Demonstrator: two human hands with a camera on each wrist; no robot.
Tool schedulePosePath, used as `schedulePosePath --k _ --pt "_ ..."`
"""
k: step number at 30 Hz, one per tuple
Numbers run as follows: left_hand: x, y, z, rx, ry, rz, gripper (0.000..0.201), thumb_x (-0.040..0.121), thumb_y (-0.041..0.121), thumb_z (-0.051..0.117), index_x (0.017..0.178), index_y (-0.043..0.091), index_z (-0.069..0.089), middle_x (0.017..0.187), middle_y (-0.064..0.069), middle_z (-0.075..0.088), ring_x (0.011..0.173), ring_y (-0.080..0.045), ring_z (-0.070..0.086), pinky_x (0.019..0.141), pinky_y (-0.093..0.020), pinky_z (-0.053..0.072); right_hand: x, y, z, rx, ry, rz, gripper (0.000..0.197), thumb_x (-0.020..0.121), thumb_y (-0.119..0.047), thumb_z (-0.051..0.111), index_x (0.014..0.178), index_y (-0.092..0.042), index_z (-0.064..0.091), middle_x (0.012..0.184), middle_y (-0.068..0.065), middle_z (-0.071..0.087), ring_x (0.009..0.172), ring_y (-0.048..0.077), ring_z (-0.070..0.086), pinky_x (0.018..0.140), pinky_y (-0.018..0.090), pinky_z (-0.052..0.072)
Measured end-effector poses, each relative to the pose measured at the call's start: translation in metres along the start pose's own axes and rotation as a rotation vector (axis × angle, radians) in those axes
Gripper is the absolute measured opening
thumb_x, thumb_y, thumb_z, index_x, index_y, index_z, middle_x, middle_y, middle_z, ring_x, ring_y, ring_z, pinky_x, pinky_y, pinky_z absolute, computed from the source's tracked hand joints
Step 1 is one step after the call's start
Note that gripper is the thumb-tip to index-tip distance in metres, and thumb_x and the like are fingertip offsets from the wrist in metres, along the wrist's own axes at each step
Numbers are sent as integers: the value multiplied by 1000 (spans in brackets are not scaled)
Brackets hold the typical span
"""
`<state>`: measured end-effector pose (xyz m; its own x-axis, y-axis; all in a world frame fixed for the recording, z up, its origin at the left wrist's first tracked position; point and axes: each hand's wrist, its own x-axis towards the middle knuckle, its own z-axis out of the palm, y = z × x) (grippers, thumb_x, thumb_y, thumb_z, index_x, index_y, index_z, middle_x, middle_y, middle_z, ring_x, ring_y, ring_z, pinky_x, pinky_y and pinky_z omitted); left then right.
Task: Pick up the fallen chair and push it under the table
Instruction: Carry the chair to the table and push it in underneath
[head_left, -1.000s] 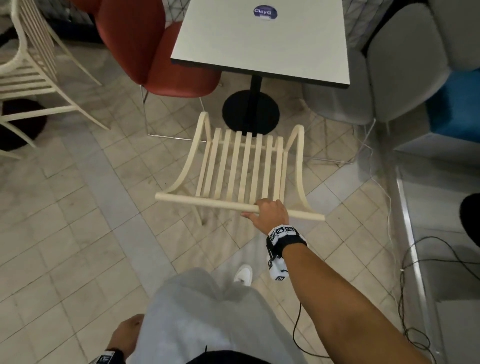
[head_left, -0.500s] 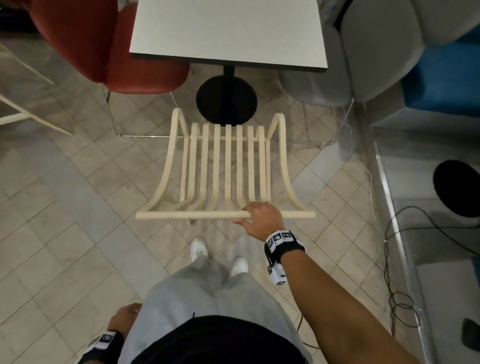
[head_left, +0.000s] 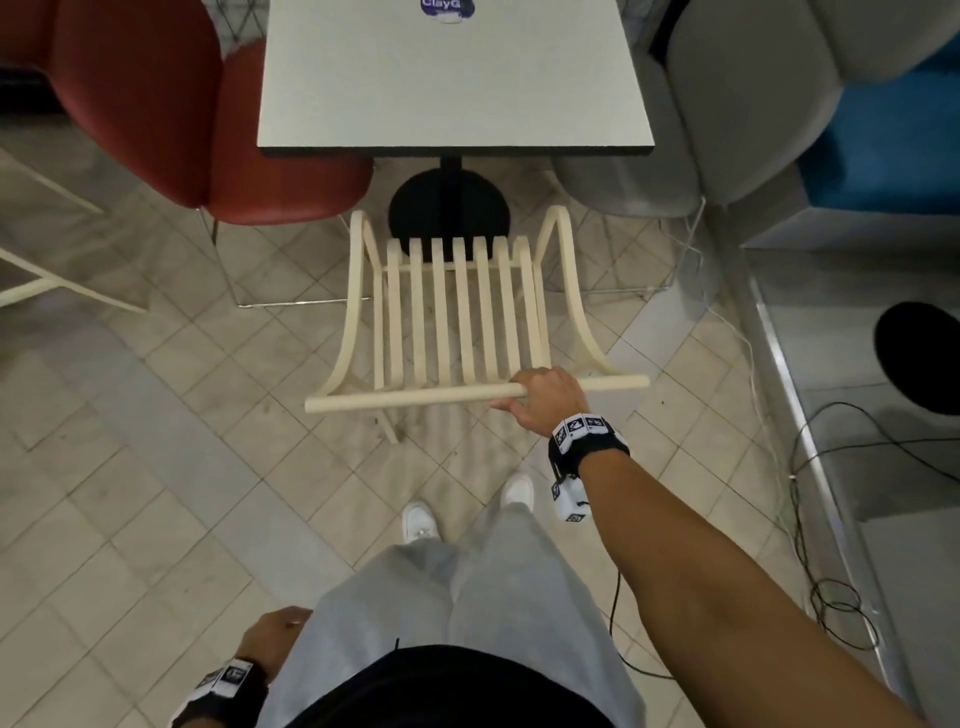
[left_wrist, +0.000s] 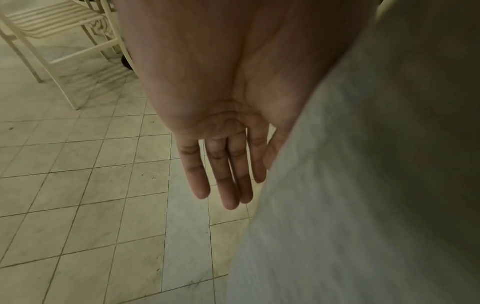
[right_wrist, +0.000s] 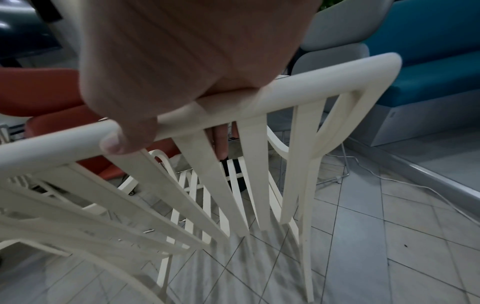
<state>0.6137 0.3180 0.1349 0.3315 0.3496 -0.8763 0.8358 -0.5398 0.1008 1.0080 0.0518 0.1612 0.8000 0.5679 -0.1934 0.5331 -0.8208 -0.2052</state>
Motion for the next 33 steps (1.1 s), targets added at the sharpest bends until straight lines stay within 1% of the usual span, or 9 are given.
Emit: schedulePosePath --k 3,6,10,14,18,21,25,30,33 --pt "8 8 -8 -23 4 18 25 92 26 56 108 20 74 116 -8 73 99 -26 67 84 -30 50 18 2 -7 10 -49 11 70 79 -84 41 87 -19 67 68 -5 59 65 20 53 77 35 48" --pt "20 25 -25 -97 35 50 27 91 11 55 110 8 73 100 -11 76 84 -24 71 83 -34 56 33 9 -11 13 -82 11 69 77 -84 45 87 -20 69 68 -6 60 67 19 55 81 37 50" --pt "27 87 -71 -147 338 202 32 89 15 63 120 11 66 113 -14 72 100 -30 68 89 -34 51 39 21 -7 42 -73 29 71 71 -89 43 82 -24 71 68 -6 64 72 17 57 80 37 50" --pt "34 166 -115 -96 675 410 55 79 23 76 127 7 55 123 -19 55 112 -36 54 97 -47 50 23 44 -4 178 -21 0 46 83 -67 57 97 -26 71 84 -7 70 83 16 59 89 41 48" --pt "33 210 -133 -80 834 318 49 70 40 82 105 11 63 108 -19 55 101 -39 55 88 -49 51 9 77 -14 281 60 -48 38 88 -43 69 111 -14 71 103 2 74 97 24 61 94 44 47" --pt "31 222 -132 2 945 309 52 69 45 80 107 13 61 108 -15 56 99 -35 53 84 -47 48 4 96 -19 322 89 -42 39 87 -39 72 115 -11 70 106 4 73 99 24 60 96 40 46" --pt "40 237 -135 114 929 393 50 72 55 74 108 21 67 111 -9 61 104 -34 53 86 -49 44 -2 107 -22 363 86 -67 40 87 -36 71 120 -12 69 106 3 72 98 22 60 98 41 46" --pt "51 241 -148 196 873 510 43 77 62 64 103 29 72 103 3 71 95 -25 62 89 -43 40 -4 103 -20 389 134 -44 50 86 -53 55 116 -16 69 100 0 71 95 20 59 97 37 45" --pt "54 238 -157 234 831 555 49 78 68 50 101 31 73 99 8 73 92 -21 63 85 -42 41 -4 101 -18 381 161 -13 44 85 -49 62 113 -16 70 100 0 71 96 21 59 98 40 47"
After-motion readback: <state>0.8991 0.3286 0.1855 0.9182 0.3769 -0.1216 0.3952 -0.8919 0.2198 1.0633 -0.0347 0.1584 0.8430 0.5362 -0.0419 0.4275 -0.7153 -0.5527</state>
